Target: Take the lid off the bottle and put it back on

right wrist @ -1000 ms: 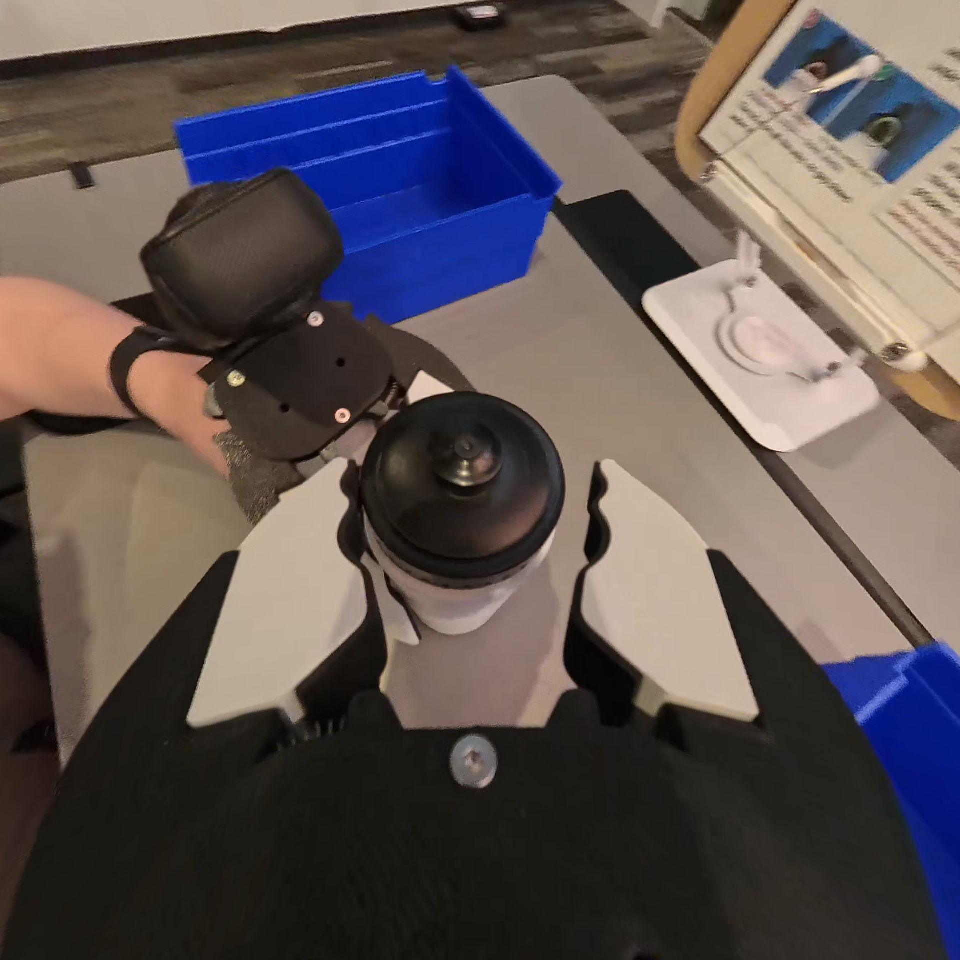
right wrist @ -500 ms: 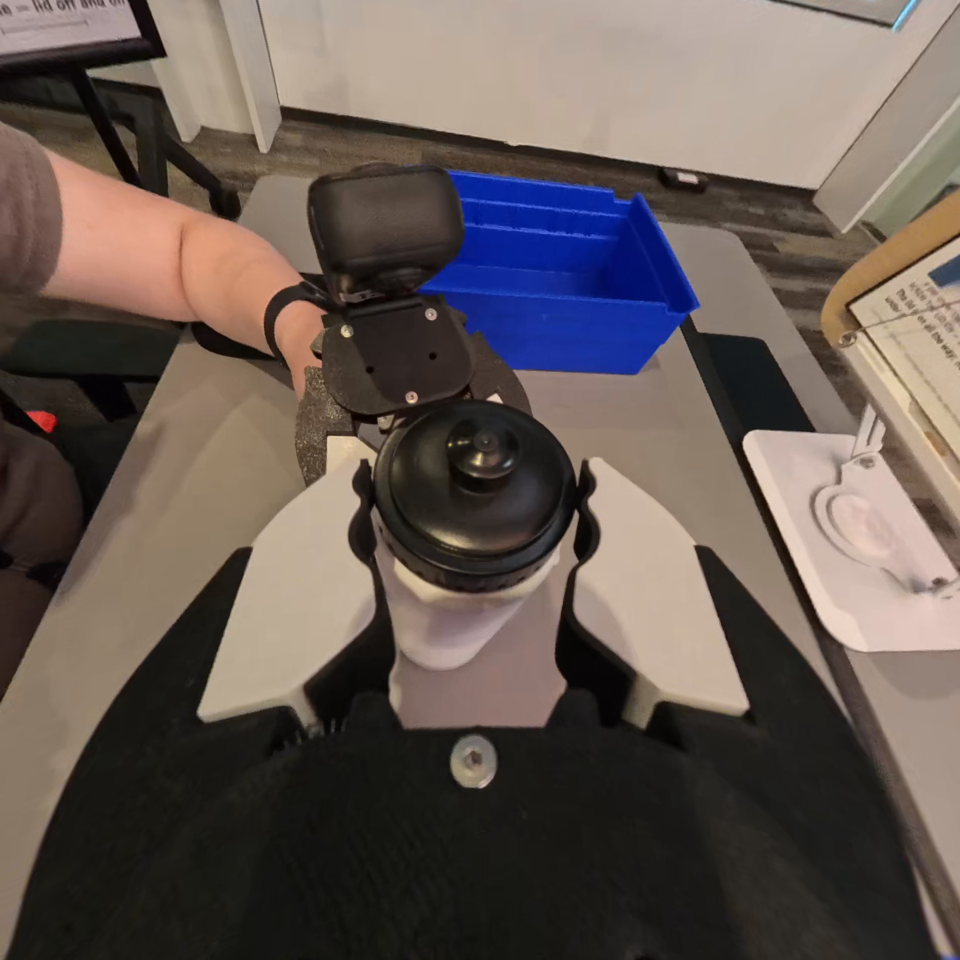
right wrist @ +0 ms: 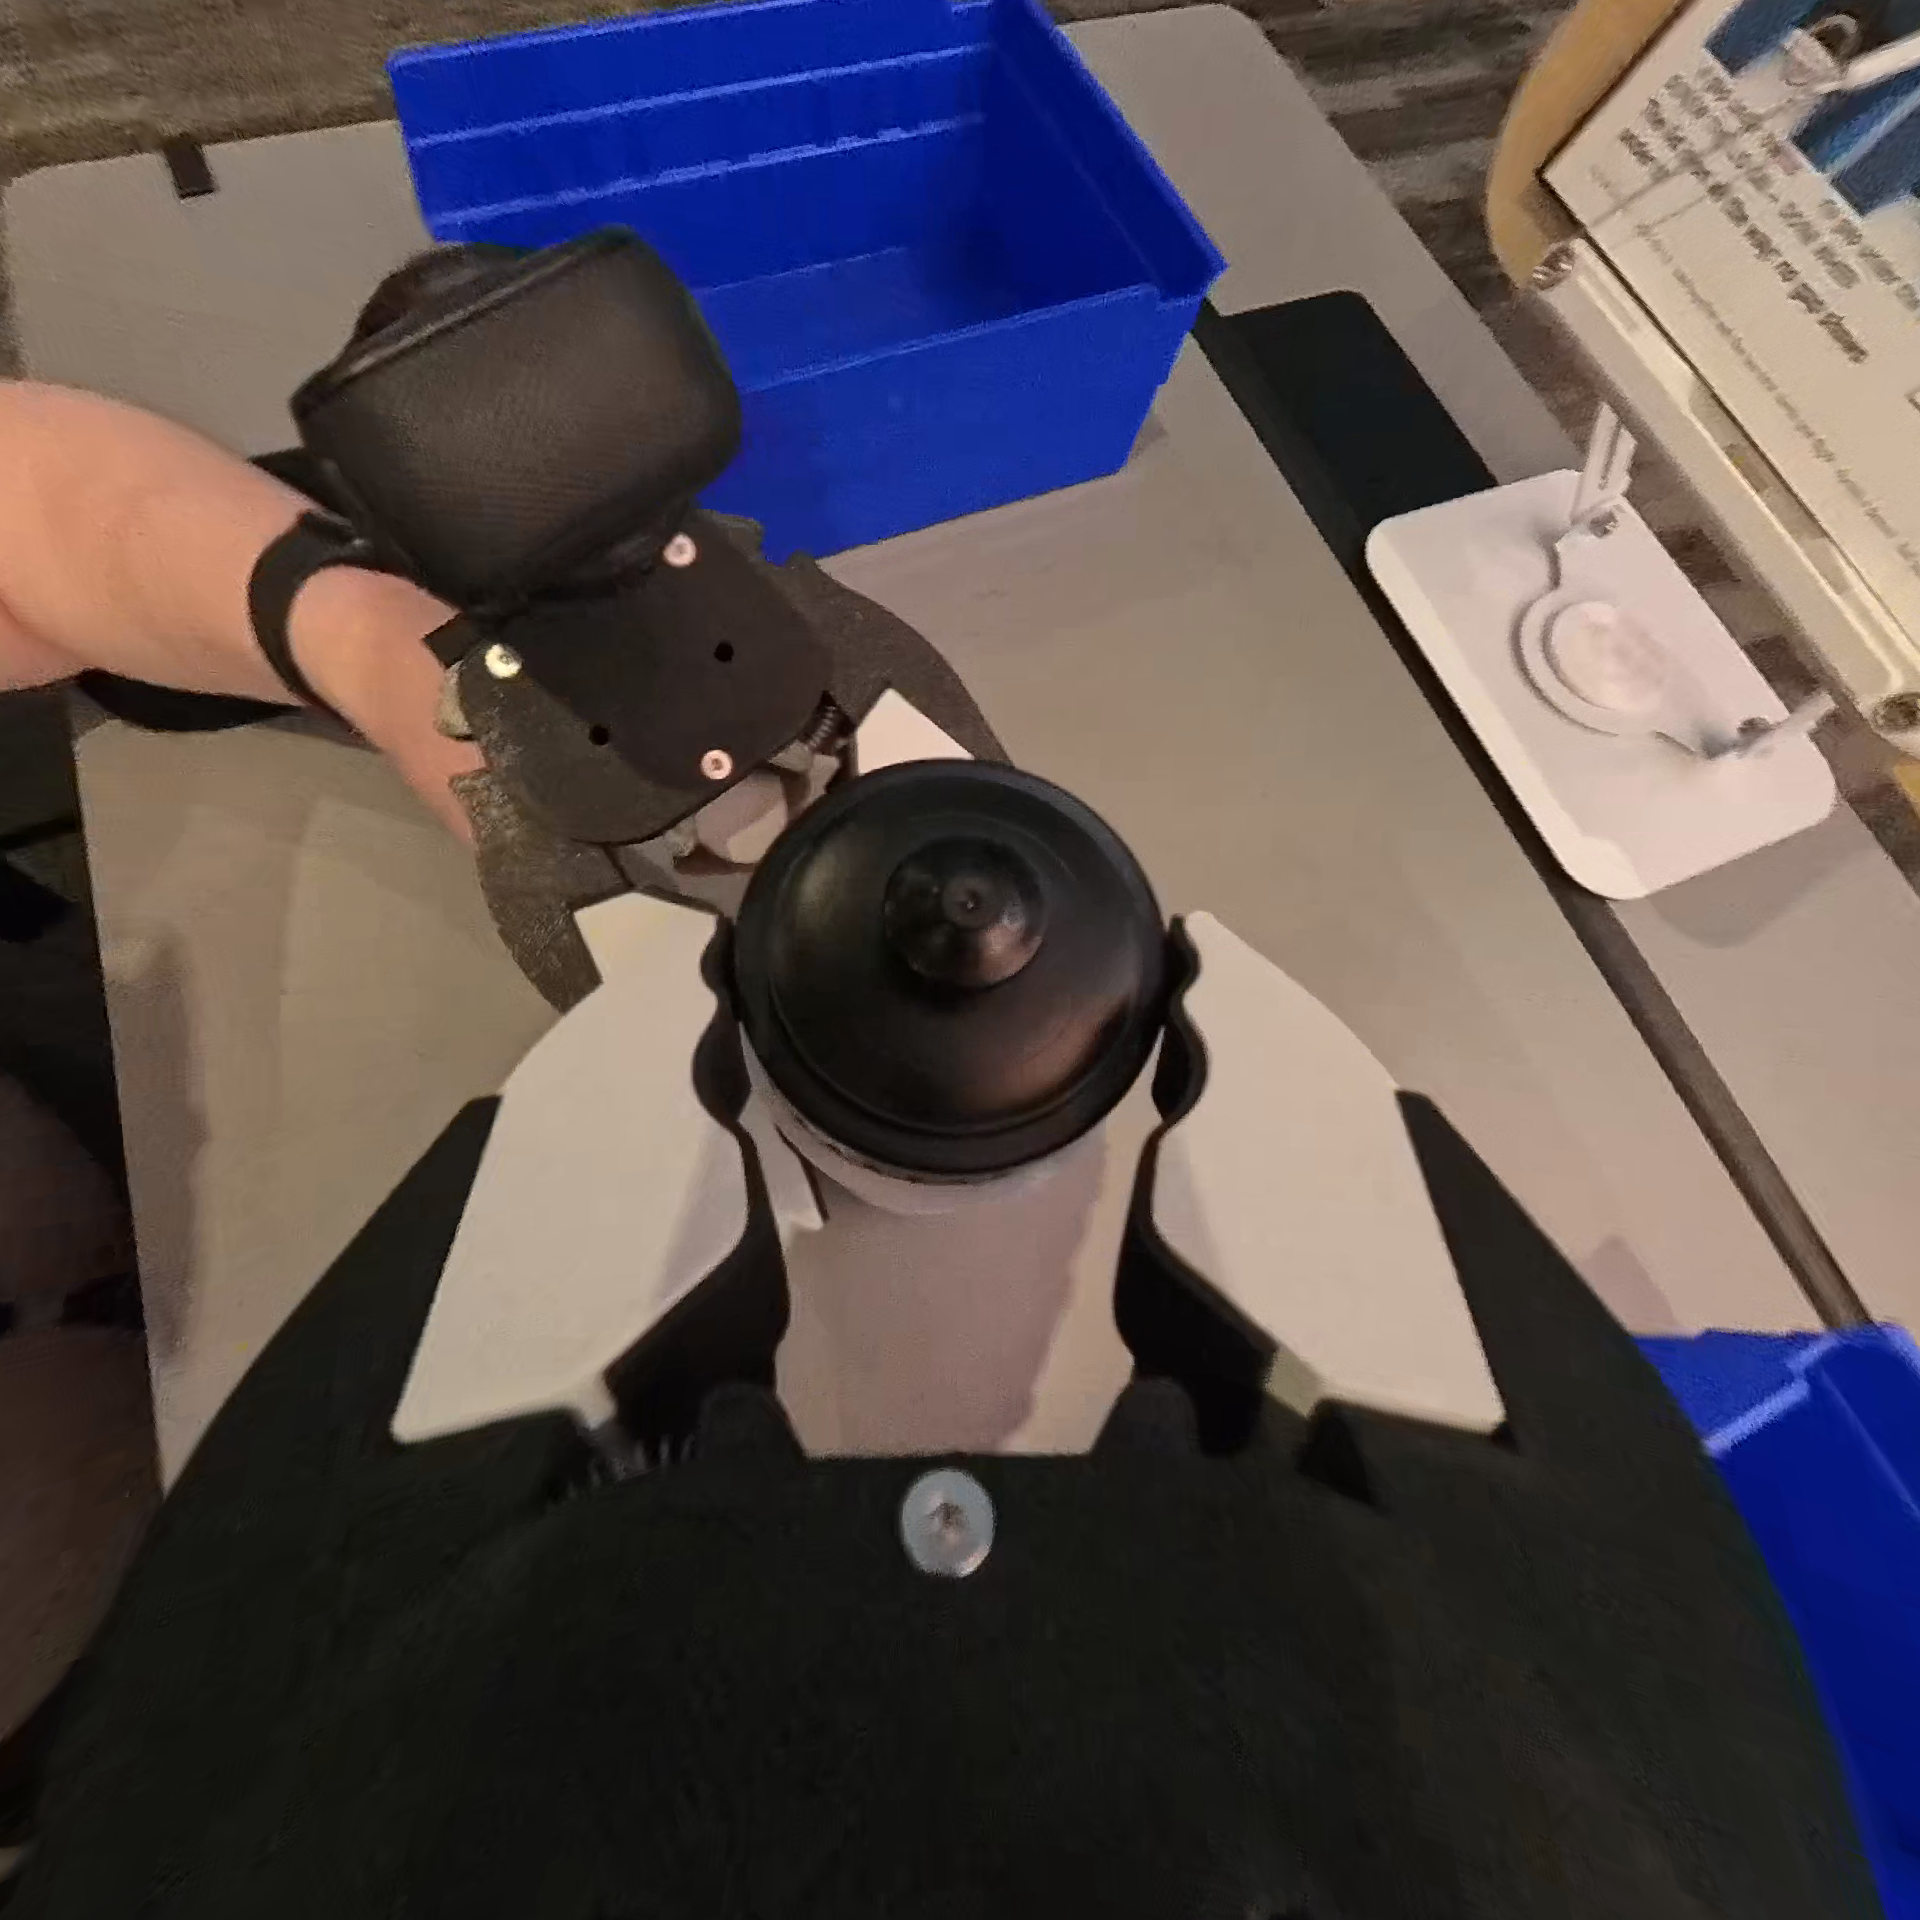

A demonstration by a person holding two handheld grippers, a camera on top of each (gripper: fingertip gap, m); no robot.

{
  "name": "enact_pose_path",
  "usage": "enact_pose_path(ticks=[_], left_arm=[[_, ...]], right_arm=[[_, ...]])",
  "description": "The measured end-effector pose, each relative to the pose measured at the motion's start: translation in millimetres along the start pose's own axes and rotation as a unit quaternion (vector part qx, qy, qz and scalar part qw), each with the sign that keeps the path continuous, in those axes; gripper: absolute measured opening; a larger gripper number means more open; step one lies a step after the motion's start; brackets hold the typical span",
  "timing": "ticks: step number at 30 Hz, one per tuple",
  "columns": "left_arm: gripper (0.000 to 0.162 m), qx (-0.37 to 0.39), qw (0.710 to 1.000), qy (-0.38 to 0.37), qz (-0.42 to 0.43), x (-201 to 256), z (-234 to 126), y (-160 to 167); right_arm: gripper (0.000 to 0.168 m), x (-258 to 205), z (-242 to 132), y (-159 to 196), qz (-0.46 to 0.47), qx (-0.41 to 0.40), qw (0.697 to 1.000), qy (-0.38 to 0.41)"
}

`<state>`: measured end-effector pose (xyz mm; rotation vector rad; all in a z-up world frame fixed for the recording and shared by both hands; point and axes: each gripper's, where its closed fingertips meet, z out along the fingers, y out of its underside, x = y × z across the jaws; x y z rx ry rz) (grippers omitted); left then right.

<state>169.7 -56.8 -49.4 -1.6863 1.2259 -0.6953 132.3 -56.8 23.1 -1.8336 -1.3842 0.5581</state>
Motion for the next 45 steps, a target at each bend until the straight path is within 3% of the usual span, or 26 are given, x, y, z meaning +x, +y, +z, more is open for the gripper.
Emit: enact_pose_path(ticks=[4, 7, 9, 14, 16, 19, 24, 28, 31, 34, 37, 40, 42, 45], left_arm=[[0.089, 0.001, 1.000, 0.020, 0.022, 7.7, 0.4, -1.1], [0.089, 0.003, 0.999, 0.029, 0.013, 10.2, 2.0, -1.3], [0.089, 0.005, 1.000, 0.029, 0.000, 7.2, 1.4, -0.9], [0.089, -0.001, 1.000, 0.014, -0.006, 5.1, 1.9, 0.0], [0.089, -0.002, 1.000, 0.011, -0.008, 4.9, 1.9, 0.2], [0.088, -0.003, 1.000, 0.012, -0.008, 5.2, 1.6, 0.5], [0.088, -0.003, 1.000, 0.020, 0.000, 8.5, 1.9, 0.3], [0.088, -0.002, 1.000, 0.026, 0.009, 11.3, 2.2, -0.2], [0.088, -0.001, 1.000, 0.026, 0.002, 10.1, 3.0, -0.1], [0.088, -0.002, 1.000, 0.027, -0.006, 9.0, 2.5, 0.7], [0.088, -0.003, 1.000, 0.019, -0.010, 8.4, 3.1, 0.7], [0.087, -0.005, 1.000, 0.016, -0.010, 10.0, 3.9, 0.8], [0.087, -0.005, 1.000, 0.018, -0.010, 10.6, 3.6, 1.0], [0.087, -0.007, 1.000, 0.019, -0.009, 10.7, 2.8, 1.5]], right_arm=[[0.079, -12.0, -6.4, 0.1, -0.096, 0.055, 0.987, -0.112], [0.079, -11.7, -6.9, -1.1, -0.097, 0.093, 0.979, -0.154], [0.081, -6.3, -3.6, -3.2, -0.059, 0.082, 0.986, -0.135], [0.090, 1.9, 0.1, -2.7, 0.009, 0.019, 1.000, -0.002], [0.090, 6.9, 0.0, 0.8, 0.040, 0.000, 0.998, 0.052], [0.079, 2.1, -1.3, 3.0, 0.040, -0.017, 0.997, 0.060], [0.079, -4.2, -3.7, 4.2, -0.019, -0.008, 1.000, -0.019], [0.079, -11.8, -6.9, 1.8, -0.104, 0.058, 0.986, -0.121], [0.079, -11.0, -6.5, 0.2, -0.101, 0.087, 0.980, -0.148], [0.082, -7.3, -1.8, 0.0, -0.040, 0.048, 0.992, -0.109], [0.085, -3.2, 1.1, -0.1, 0.039, 0.008, 0.999, -0.012], [0.089, 4.7, 2.1, 9.2, 0.030, -0.041, 0.994, 0.093], [0.088, 3.7, 1.7, 10.0, 0.024, -0.051, 0.992, 0.110], [0.085, 0.7, -0.4, 8.2, 0.022, -0.045, 0.996, 0.074]])
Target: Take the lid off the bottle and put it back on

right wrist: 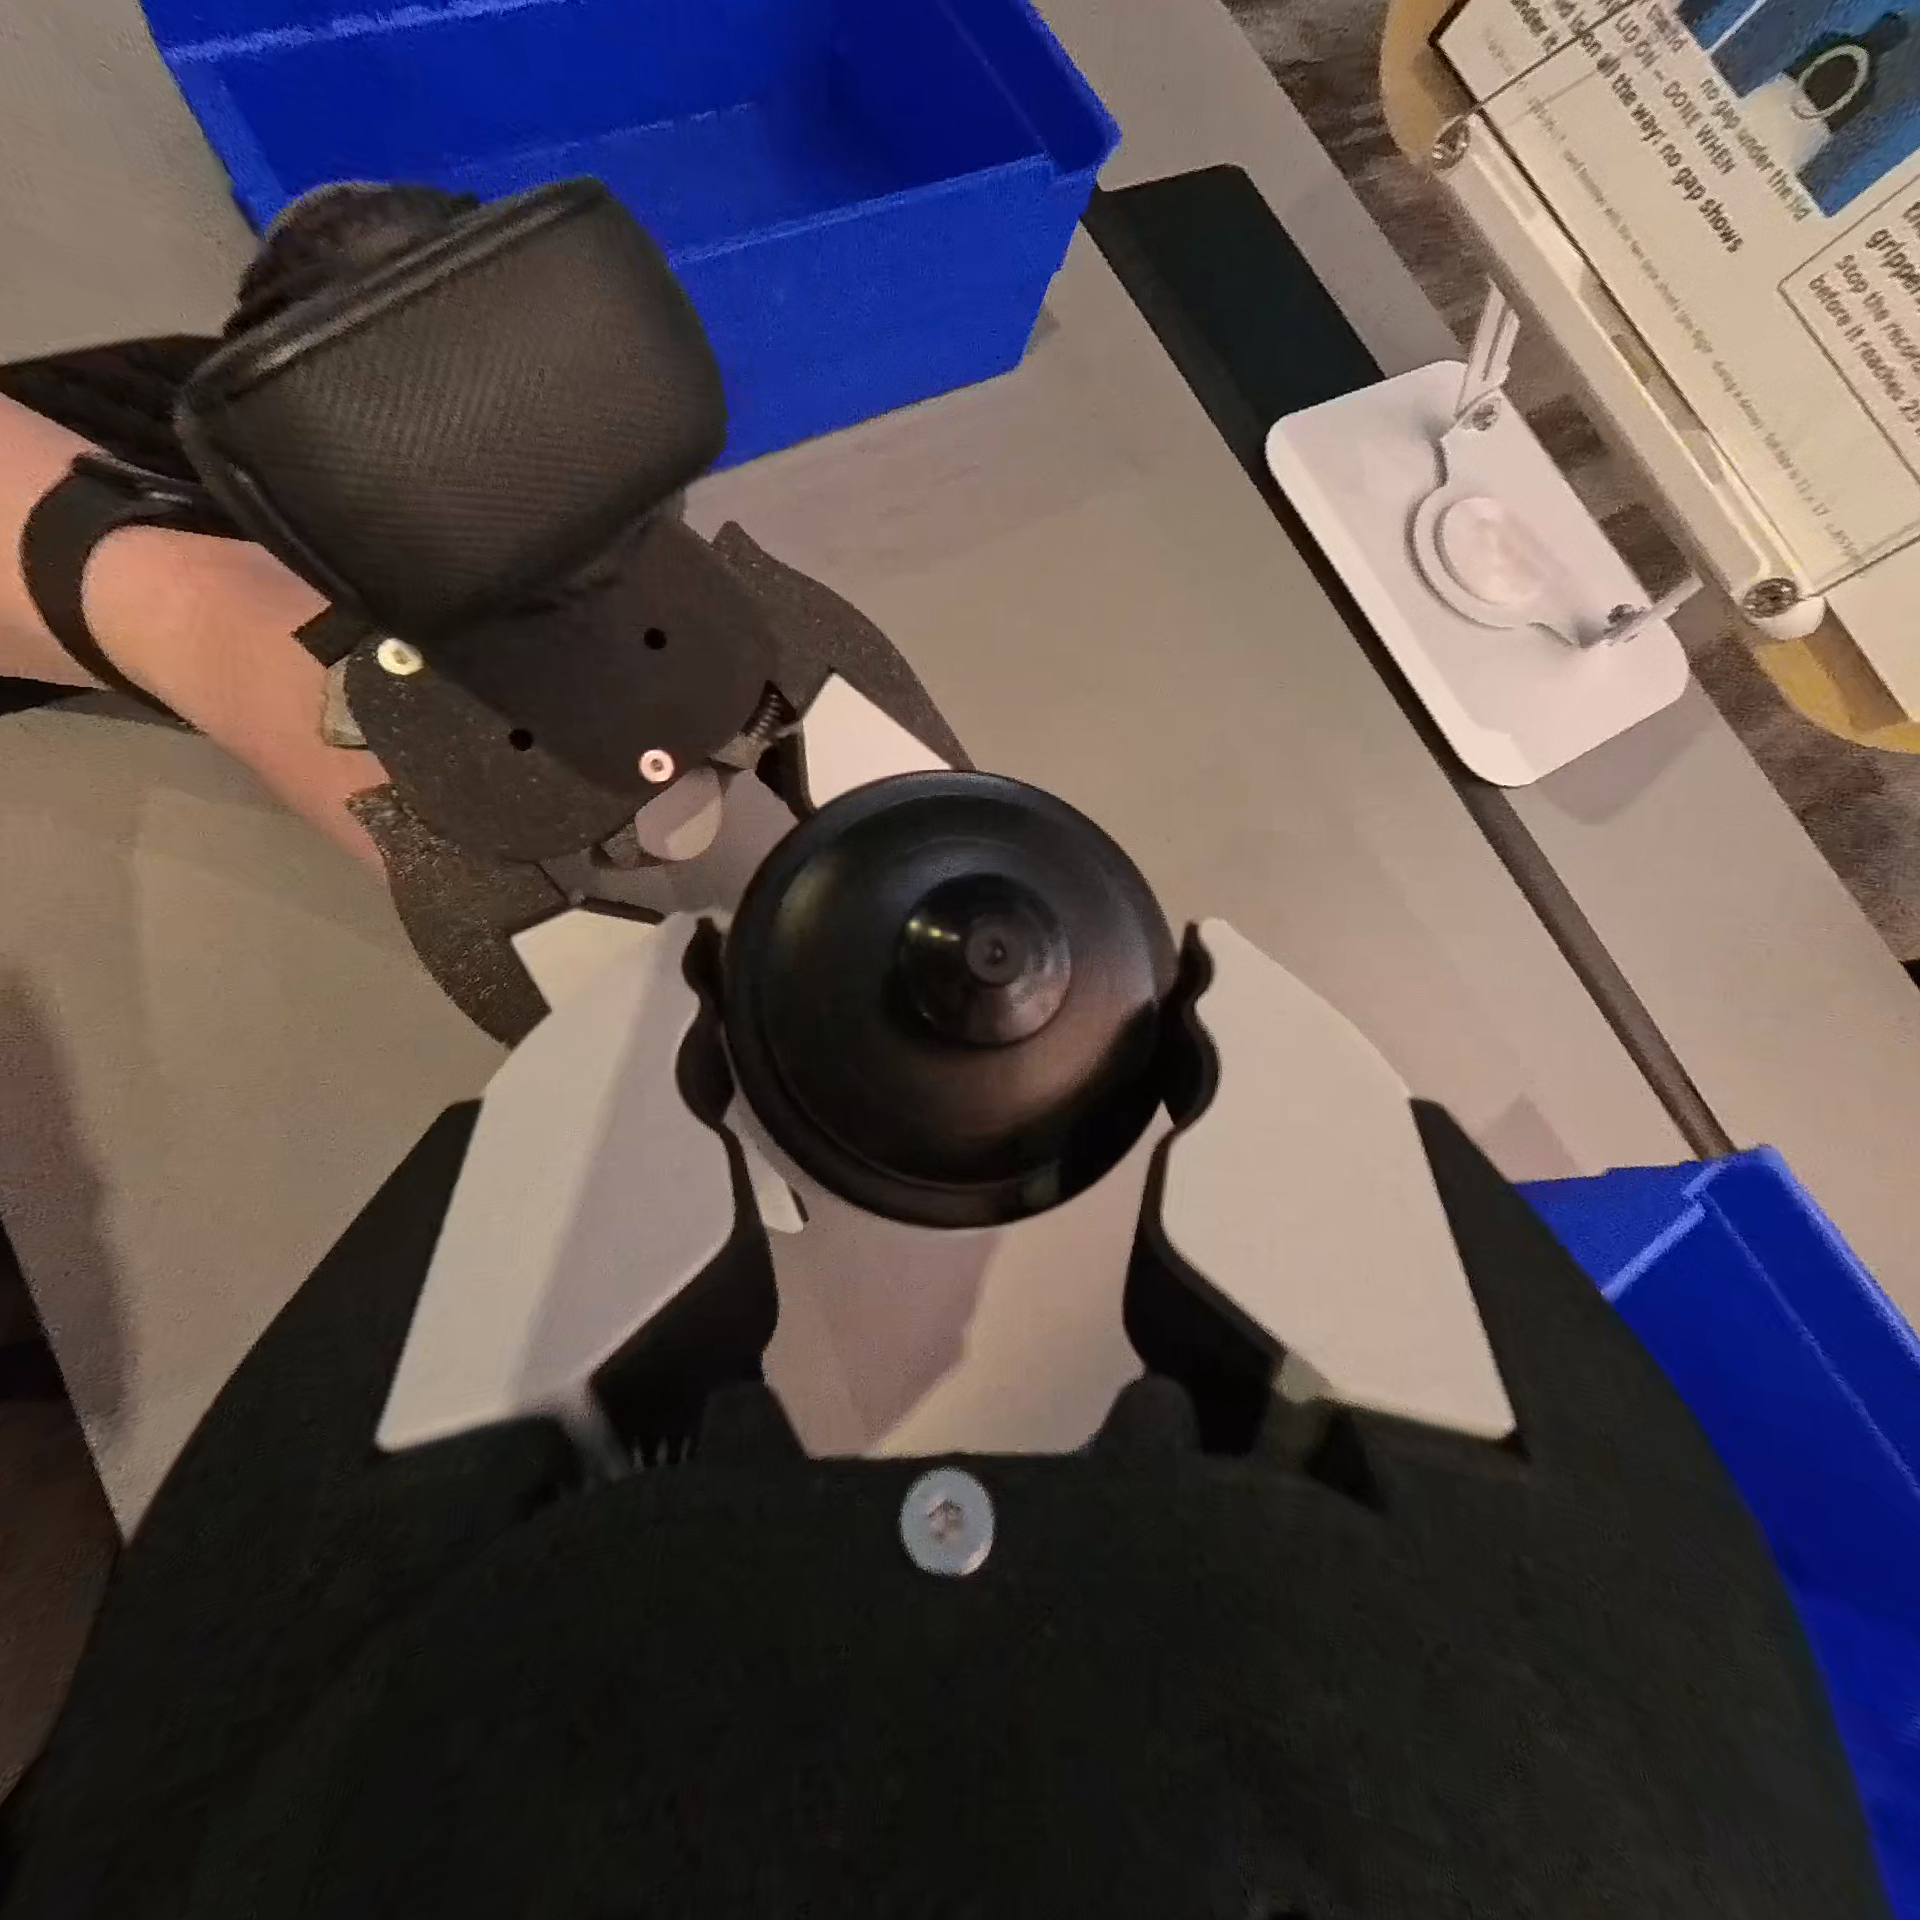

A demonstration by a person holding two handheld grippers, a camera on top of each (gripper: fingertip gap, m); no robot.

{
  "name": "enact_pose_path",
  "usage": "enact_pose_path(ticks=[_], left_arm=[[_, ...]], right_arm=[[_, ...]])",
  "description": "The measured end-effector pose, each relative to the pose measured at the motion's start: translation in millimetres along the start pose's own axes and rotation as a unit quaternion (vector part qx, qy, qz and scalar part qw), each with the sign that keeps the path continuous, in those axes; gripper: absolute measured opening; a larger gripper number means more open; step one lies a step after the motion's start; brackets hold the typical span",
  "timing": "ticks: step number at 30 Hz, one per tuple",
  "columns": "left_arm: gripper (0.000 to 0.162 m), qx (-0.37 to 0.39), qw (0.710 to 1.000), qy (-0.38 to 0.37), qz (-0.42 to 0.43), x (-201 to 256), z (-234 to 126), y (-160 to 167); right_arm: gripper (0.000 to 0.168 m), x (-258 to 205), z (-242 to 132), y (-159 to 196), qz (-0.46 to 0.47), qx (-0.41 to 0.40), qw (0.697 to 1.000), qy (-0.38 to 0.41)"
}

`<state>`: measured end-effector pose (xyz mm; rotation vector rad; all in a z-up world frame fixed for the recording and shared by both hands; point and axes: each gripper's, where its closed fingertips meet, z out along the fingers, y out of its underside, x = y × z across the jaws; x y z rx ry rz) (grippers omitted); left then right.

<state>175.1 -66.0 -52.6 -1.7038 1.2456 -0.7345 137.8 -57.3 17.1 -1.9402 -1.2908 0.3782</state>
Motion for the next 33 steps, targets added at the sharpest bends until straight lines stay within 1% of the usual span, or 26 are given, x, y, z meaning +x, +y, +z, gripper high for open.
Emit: enact_pose_path(ticks=[2, 4, 7, 9, 11, 13, 15, 17, 19, 20, 22, 23, 24, 28, 33], left_arm=[[0.087, 0.000, 1.000, 0.007, 0.001, 0.5, -0.4, 0.3], [0.087, 0.001, 1.000, 0.014, 0.006, 1.5, -0.5, 0.2], [0.087, 0.000, 0.999, 0.023, 0.024, 5.9, -0.5, -0.5], [0.087, 0.001, 0.999, 0.031, 0.041, 9.5, -0.5, -1.2], [0.087, -0.001, 0.998, 0.031, 0.049, 11.2, -0.4, -1.4], [0.087, 0.000, 0.999, 0.027, 0.035, 8.0, -0.2, -0.9], [0.087, -0.001, 1.000, 0.012, 0.005, 0.6, 0.0, 0.2], [0.087, 0.000, 1.000, -0.013, -0.011, -7.2, -0.5, 0.7], [0.087, -0.003, 0.999, -0.035, -0.016, -12.3, -1.8, 1.5], [0.087, -0.004, 0.999, -0.039, -0.018, -12.9, -2.2, 1.7], [0.086, -0.007, 0.999, -0.048, -0.024, -14.2, -2.8, 2.2], [0.087, -0.007, 0.999, -0.048, -0.024, -13.7, -2.7, 2.3], [0.087, -0.008, 0.999, -0.047, -0.022, -13.4, -2.6, 2.3], [0.087, -0.008, 0.999, -0.034, -0.014, -11.3, -2.7, 2.3], [0.087, -0.012, 1.000, -0.007, 0.008, -3.6, -1.7, 1.7]], right_arm=[[0.081, -2.7, -2.4, -0.2, -0.019, 0.011, 0.999, -0.048], [0.080, -7.4, -4.8, -0.2, -0.071, 0.030, 0.992, -0.097], [0.080, -17.2, -11.3, -0.5, -0.152, 0.077, 0.972, -0.165], [0.080, -23.1, -16.2, 0.1, -0.191, 0.105, 0.956, -0.195], [0.080, -23.7, -17.6, 0.0, -0.200, 0.123, 0.949, -0.209], [0.080, -17.0, -12.1, -1.8, -0.162, 0.110, 0.961, -0.194], [0.081, -6.6, -3.9, -3.4, -0.099, 0.075, 0.982, -0.144], [0.087, 0.7, 1.6, -6.7, -0.031, 0.053, 0.994, -0.089], [0.087, 1.9, 4.5, -9.6, 0.013, 0.049, 0.998, -0.048], [0.089, 2.0, 5.3, -10.0, 0.027, 0.047, 0.998, -0.033], [0.088, 7.7, 5.5, -7.1, 0.033, 0.034, 0.999, 0.003], [0.085, 8.4, 5.0, -6.4, 0.030, 0.031, 0.999, 0.009], [0.080, 6.4, 4.6, -6.9, 0.027, 0.031, 0.999, 0.001], [0.080, 2.1, 2.4, -6.1, 0.003, 0.032, 0.998, -0.050], [0.079, -8.2, -5.6, -2.7, -0.086, 0.050, 0.986, -0.133]])
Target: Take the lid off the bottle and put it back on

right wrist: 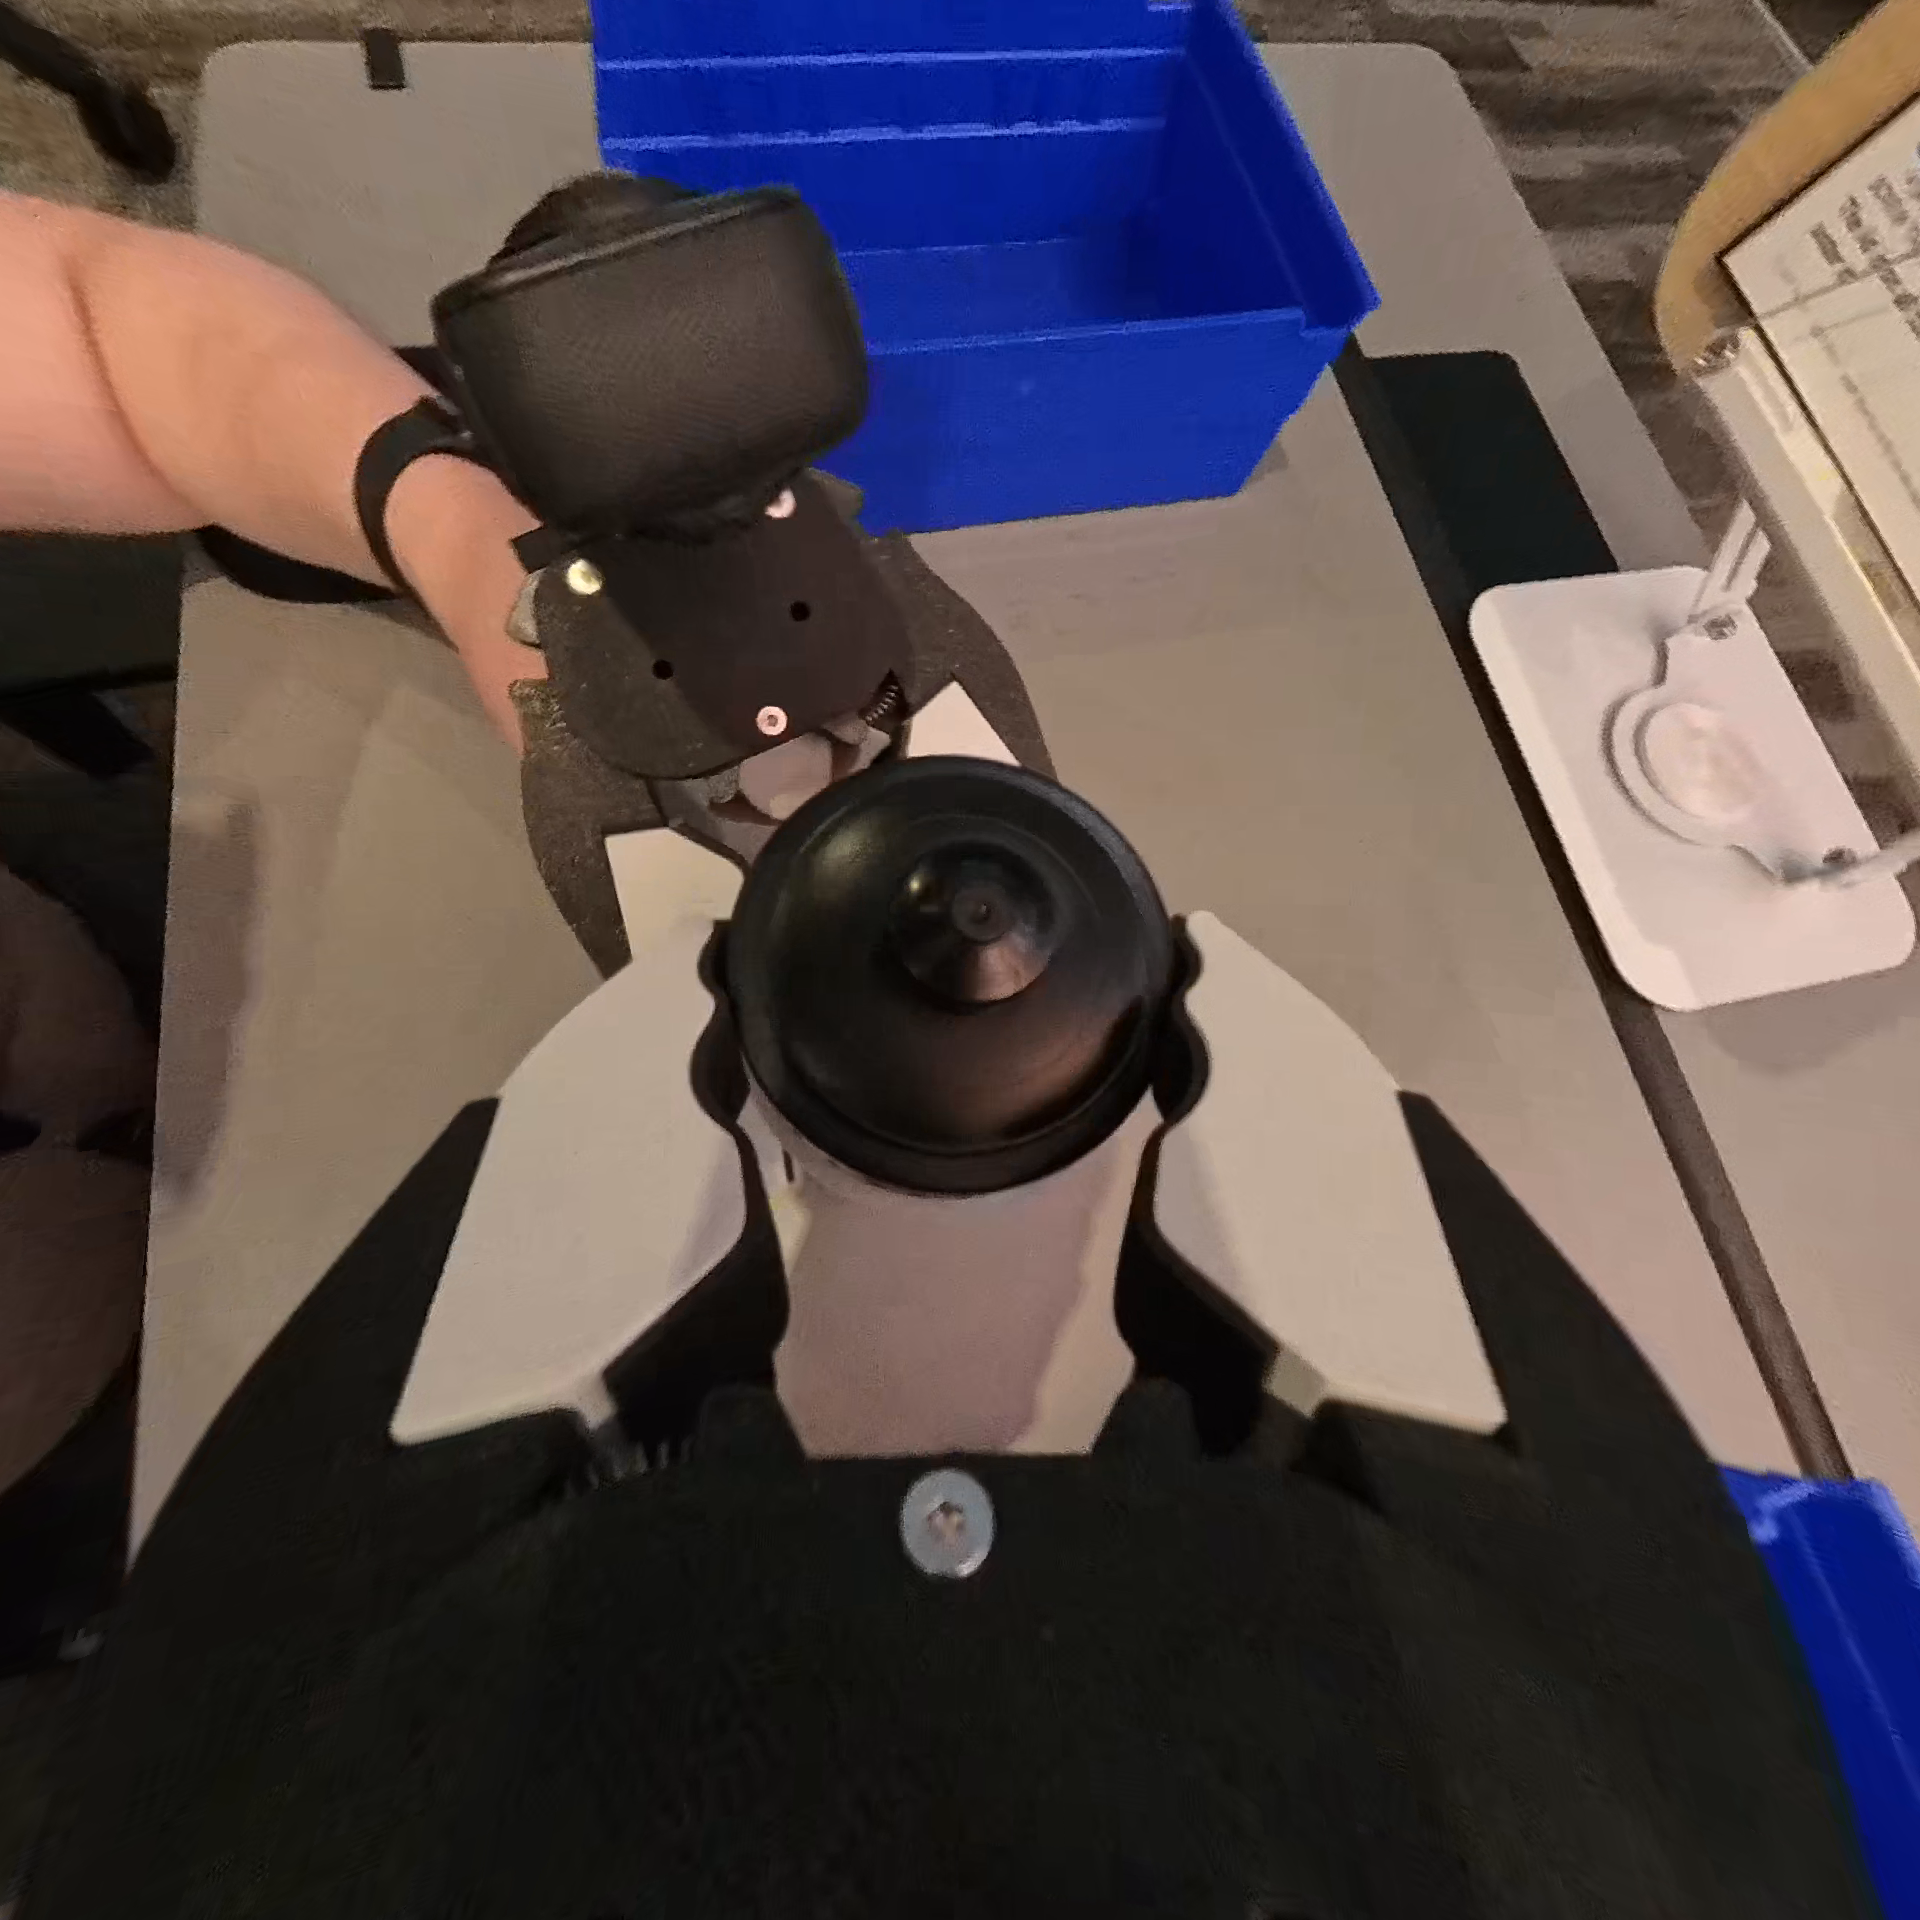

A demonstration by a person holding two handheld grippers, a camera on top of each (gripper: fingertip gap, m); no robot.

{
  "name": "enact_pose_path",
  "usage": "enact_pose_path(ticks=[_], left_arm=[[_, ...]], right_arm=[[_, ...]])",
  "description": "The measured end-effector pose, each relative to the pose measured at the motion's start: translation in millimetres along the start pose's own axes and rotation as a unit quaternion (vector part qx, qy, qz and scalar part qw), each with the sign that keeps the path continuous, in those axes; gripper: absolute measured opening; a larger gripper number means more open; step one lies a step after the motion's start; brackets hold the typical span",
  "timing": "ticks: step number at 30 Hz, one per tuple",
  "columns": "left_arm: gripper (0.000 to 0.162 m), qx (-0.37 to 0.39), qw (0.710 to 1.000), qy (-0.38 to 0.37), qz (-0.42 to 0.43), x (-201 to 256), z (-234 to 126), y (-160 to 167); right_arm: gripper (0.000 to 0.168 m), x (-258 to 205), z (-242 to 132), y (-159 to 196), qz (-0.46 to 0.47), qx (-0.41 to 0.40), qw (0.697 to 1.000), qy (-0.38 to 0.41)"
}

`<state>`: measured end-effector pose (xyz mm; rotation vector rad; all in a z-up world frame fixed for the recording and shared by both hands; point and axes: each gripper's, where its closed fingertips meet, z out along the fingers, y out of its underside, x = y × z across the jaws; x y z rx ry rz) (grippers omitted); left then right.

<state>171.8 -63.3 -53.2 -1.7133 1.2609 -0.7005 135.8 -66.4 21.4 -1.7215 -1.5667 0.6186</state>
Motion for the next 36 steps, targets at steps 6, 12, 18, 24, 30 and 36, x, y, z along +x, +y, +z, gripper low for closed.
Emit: enact_pose_path(ticks=[6, 12, 18, 24, 30, 36], left_arm=[[0.087, -0.001, 0.998, 0.026, 0.049, 10.9, -0.4, -1.5], [0.087, 0.003, 1.000, -0.002, -0.015, -3.5, -0.2, 0.8], [0.087, -0.005, 1.000, -0.018, -0.015, -3.0, -0.5, 1.2], [0.087, 0.001, 1.000, 0.008, -0.004, 2.4, 0.0, 0.5], [0.086, 0.003, 0.998, 0.049, 0.031, 17.0, 1.4, -1.3], [0.086, 0.005, 0.999, 0.039, 0.003, 11.4, 1.4, -0.4]], right_arm=[[0.080, -15.0, -6.1, -0.7, -0.098, 0.050, 0.992, -0.067], [0.089, 7.0, 3.9, 3.1, 0.077, -0.024, 0.994, 0.077], [0.084, 13.5, 4.6, 1.4, 0.105, -0.031, 0.983, 0.150], [0.080, 2.6, 1.0, 1.5, 0.032, -0.022, 0.998, 0.044], [0.080, -19.2, -11.1, 2.1, -0.104, 0.054, 0.989, -0.088], [0.084, -6.1, -2.6, -4.4, 0.006, 0.047, 0.997, -0.053]])
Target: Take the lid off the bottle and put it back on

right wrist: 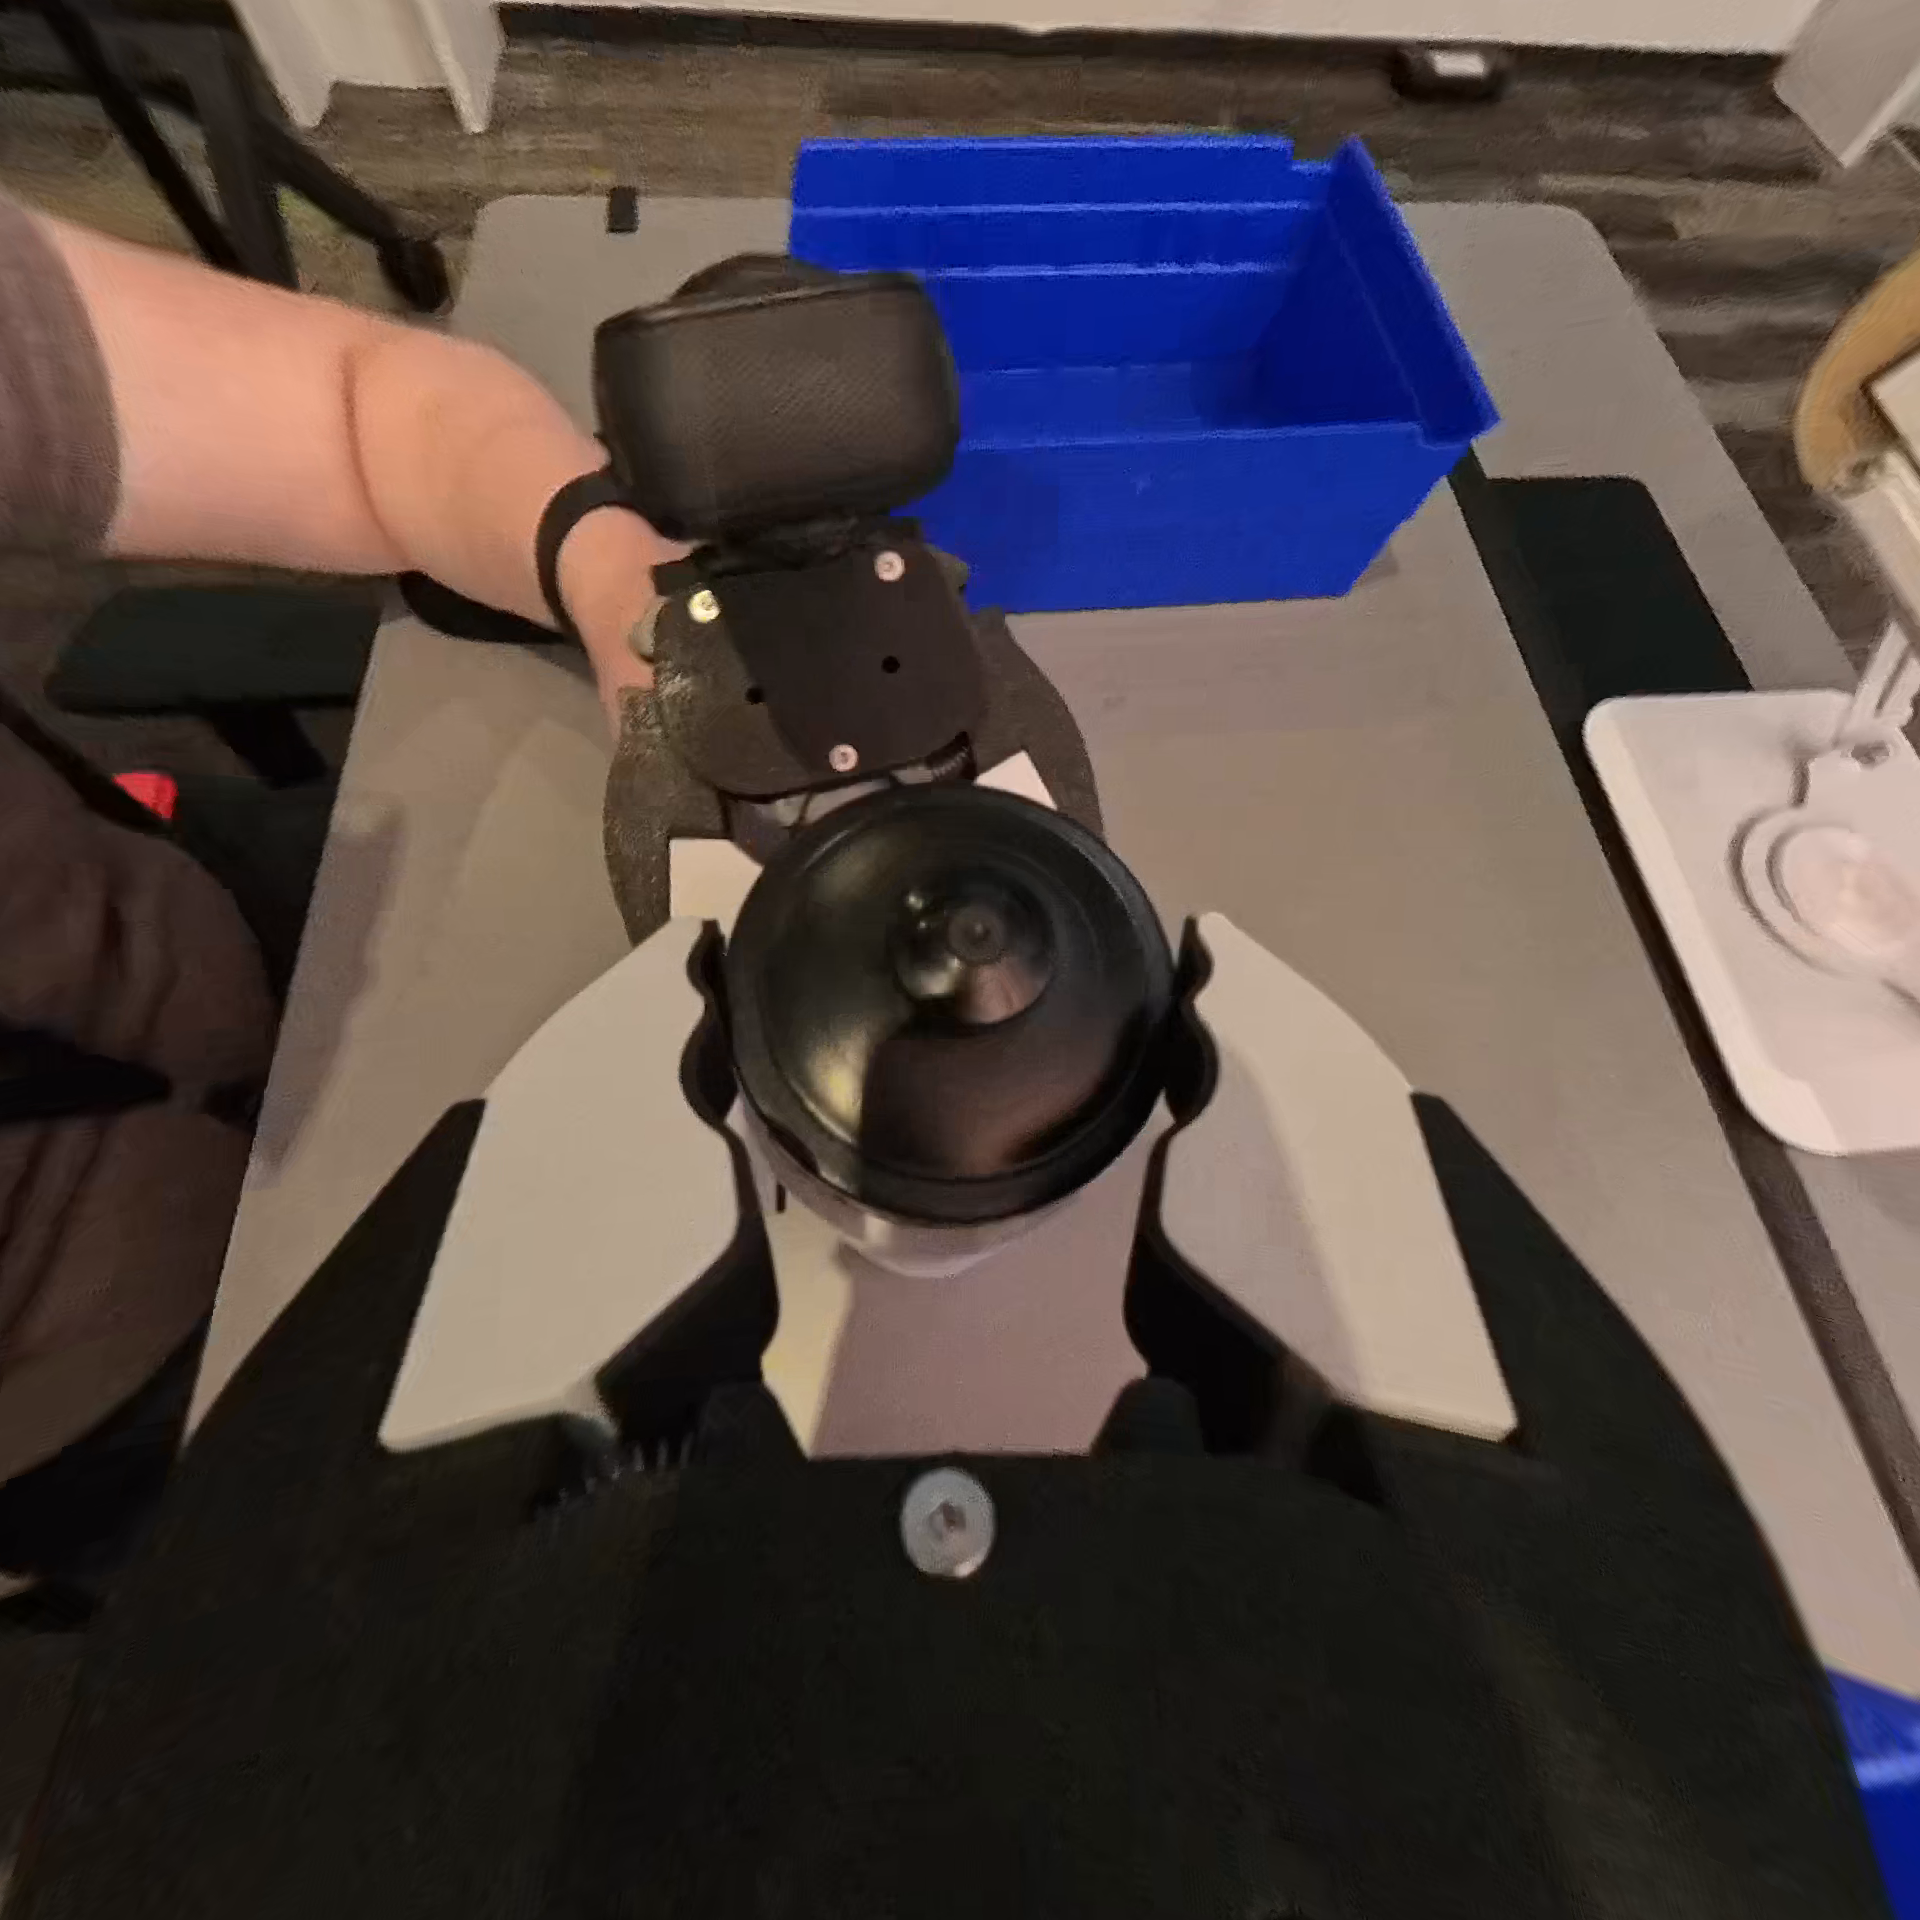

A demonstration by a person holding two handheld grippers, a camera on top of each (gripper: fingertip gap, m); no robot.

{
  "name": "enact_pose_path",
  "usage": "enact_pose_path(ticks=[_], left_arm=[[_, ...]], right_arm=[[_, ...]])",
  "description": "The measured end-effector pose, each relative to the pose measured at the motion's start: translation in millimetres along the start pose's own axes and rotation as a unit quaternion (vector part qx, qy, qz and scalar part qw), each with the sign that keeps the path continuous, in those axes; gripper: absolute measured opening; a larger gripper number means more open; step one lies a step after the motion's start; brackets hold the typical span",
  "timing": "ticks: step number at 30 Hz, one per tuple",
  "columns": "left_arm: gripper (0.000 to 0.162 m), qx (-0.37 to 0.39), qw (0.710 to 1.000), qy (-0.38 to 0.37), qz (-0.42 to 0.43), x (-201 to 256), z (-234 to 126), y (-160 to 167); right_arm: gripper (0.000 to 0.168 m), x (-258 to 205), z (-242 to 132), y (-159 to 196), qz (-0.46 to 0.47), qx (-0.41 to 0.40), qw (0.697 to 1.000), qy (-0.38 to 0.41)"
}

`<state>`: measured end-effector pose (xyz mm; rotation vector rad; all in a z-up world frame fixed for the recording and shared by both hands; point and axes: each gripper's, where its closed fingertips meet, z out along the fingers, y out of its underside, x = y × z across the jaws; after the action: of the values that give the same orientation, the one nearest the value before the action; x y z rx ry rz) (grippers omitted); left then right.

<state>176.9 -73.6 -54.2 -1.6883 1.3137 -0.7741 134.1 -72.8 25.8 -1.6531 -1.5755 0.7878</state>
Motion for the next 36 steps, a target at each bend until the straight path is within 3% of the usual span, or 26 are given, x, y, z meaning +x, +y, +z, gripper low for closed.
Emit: enact_pose_path(ticks=[5, 9, 17, 21, 24, 26, 29, 32, 36], left_arm=[[0.086, -0.004, 1.000, -0.021, -0.009, -6.1, -1.1, 0.8], [0.086, -0.005, 1.000, -0.022, -0.011, -6.2, -1.3, 0.9], [0.086, -0.005, 1.000, -0.020, -0.011, -6.3, -1.3, 1.0], [0.086, -0.004, 1.000, -0.021, -0.011, -6.5, -1.6, 1.1], [0.086, -0.004, 1.000, -0.022, -0.012, -7.0, -1.9, 1.3], [0.086, -0.003, 1.000, -0.022, -0.012, -6.8, -2.0, 1.3], [0.086, -0.002, 1.000, -0.023, -0.011, -6.3, -1.8, 1.2], [0.086, -0.002, 1.000, -0.023, -0.010, -6.1, -1.8, 1.1], [0.086, -0.002, 1.000, -0.022, -0.011, -6.1, -2.2, 1.4]], right_arm=[[0.088, 9.0, 4.6, 5.6, 0.058, -0.050, 0.994, 0.084], [0.081, 8.9, -0.2, 3.7, 0.086, -0.042, 0.992, 0.086], [0.080, 11.0, -14.4, -6.8, 0.035, -0.028, 0.993, 0.109], [0.080, 25.8, -46.6, -15.0, 0.021, 0.008, 0.989, 0.146], [0.080, 55.3, -101.2, -14.6, 0.035, 0.068, 0.974, 0.212], [0.080, 90.1, -144.1, 9.4, 0.077, 0.083, 0.954, 0.278], [0.080, 150.8, -190.7, 91.6, 0.191, 0.033, 0.905, 0.379], [0.080, 182.4, -187.3, 177.7, 0.321, -0.027, 0.863, 0.388], [0.080, 192.1, -169.3, 250.5, 0.408, -0.128, 0.812, 0.397]])
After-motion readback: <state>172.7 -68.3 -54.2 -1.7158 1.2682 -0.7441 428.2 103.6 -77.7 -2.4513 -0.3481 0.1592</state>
